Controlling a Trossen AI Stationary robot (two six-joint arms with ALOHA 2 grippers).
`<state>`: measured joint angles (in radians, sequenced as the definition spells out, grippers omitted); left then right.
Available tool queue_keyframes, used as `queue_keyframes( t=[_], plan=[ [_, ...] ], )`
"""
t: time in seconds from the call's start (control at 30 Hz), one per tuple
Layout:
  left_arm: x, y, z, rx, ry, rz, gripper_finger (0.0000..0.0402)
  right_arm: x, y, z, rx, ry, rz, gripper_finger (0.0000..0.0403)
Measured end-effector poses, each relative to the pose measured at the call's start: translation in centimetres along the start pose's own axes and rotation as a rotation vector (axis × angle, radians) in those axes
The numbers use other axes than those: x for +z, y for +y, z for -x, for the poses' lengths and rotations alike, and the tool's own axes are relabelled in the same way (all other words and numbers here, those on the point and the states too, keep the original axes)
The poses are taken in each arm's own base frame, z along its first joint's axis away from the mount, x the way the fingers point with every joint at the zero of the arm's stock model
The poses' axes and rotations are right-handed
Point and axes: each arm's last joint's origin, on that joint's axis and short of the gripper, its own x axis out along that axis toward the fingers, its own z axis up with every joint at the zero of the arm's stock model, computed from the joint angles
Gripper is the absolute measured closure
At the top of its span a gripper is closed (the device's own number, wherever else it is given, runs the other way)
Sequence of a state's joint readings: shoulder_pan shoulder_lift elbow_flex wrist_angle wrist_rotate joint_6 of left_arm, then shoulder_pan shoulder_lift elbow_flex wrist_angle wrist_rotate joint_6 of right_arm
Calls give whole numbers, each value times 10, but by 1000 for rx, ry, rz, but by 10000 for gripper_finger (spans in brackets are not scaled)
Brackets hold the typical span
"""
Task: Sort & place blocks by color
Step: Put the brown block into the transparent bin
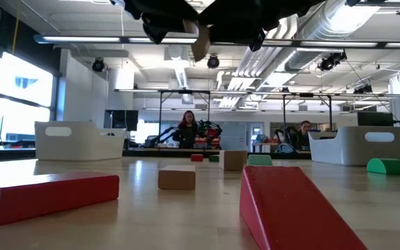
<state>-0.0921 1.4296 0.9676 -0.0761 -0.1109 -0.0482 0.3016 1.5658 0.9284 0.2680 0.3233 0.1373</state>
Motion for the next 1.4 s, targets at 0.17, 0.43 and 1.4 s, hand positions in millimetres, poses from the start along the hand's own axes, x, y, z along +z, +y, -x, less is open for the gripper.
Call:
queue_keyframes(
  t=[0.17, 0.43, 1.4],
  plan=[
    [-7, 0, 2, -4, 82, 23, 294, 0, -1, 0, -33, -4, -27, 189],
    [-21, -7, 18, -69, 291, 52, 293, -2, -1, 0, -37, 16, -23, 183],
    [-39, -80, 124, -116, 695, 96, 292, -3, -3, 0, -83, 17, -37, 183]
  ],
)
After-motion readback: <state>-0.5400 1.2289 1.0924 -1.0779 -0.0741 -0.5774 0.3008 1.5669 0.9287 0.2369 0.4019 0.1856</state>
